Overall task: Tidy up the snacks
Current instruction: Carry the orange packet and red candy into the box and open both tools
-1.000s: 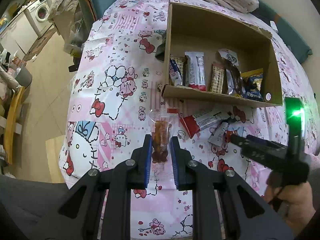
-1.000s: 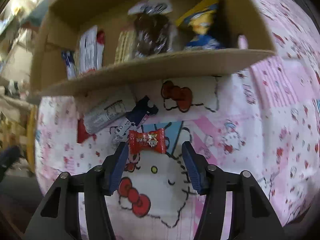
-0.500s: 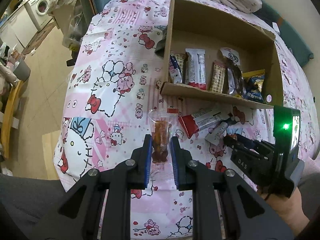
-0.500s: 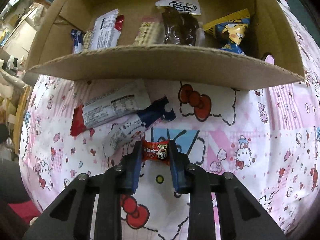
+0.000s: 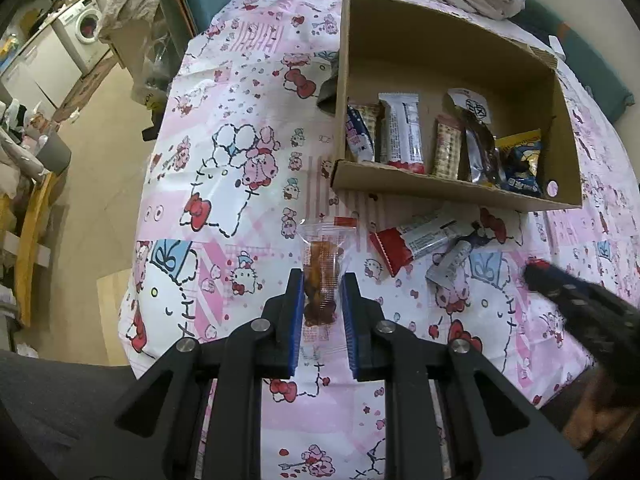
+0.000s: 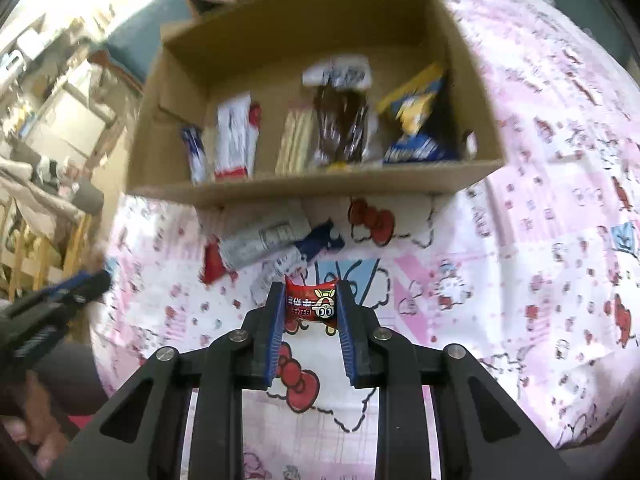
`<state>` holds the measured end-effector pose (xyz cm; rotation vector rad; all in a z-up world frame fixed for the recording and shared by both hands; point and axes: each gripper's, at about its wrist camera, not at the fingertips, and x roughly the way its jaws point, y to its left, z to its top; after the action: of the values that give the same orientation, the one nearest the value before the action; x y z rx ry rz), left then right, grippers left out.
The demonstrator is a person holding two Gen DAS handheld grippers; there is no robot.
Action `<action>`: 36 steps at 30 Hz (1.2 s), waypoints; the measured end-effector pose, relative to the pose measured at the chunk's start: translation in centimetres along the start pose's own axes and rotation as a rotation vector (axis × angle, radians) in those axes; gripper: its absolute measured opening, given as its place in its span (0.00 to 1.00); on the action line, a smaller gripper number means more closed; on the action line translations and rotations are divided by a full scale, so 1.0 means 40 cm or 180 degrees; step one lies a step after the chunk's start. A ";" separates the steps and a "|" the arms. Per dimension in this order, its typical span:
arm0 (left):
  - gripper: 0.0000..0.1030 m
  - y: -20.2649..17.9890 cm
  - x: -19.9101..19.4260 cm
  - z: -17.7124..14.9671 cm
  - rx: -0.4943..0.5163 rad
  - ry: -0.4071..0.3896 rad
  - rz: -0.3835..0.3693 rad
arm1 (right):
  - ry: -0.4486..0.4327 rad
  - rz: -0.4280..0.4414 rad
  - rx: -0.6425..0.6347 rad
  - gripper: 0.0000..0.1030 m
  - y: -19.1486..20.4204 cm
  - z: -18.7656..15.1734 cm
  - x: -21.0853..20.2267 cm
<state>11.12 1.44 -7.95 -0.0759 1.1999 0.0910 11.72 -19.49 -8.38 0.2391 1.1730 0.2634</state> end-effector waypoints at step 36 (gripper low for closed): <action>0.15 -0.177 -0.071 0.233 0.0669 -0.0895 0.0081 | -0.0867 0.0532 0.0199 0.26 -0.008 0.205 -0.088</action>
<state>19.53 -4.68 -1.87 0.1328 0.9238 -0.0030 18.08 -21.35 -2.37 0.4161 0.8934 0.3300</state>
